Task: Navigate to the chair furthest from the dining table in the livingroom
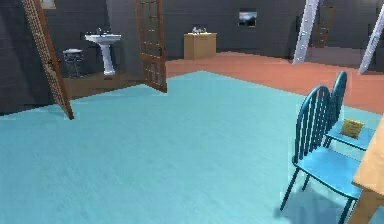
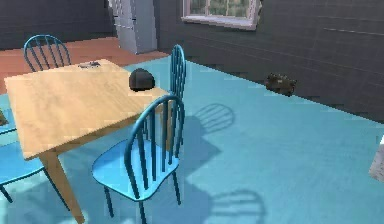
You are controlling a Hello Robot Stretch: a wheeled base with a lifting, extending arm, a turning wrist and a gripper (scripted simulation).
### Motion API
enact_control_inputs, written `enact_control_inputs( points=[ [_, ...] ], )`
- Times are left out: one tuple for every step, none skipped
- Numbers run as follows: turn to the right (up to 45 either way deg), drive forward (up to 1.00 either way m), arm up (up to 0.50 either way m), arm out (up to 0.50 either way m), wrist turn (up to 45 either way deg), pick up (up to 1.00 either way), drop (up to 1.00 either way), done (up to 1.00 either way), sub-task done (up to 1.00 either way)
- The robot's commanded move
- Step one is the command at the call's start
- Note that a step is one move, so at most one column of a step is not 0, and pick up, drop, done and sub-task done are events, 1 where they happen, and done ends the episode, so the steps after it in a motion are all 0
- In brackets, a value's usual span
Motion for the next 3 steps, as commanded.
enact_control_inputs(
  points=[
    [3.0,0.00,0.00,0.00,0.0,0.00,0.00,0.00,0.00],
    [3.0,0.00,0.00,0.00,0.0,0.00,0.00,0.00,0.00],
    [0.0,0.40,0.00,0.00,0.0,0.00,0.00,0.00,0.00]
  ],
)
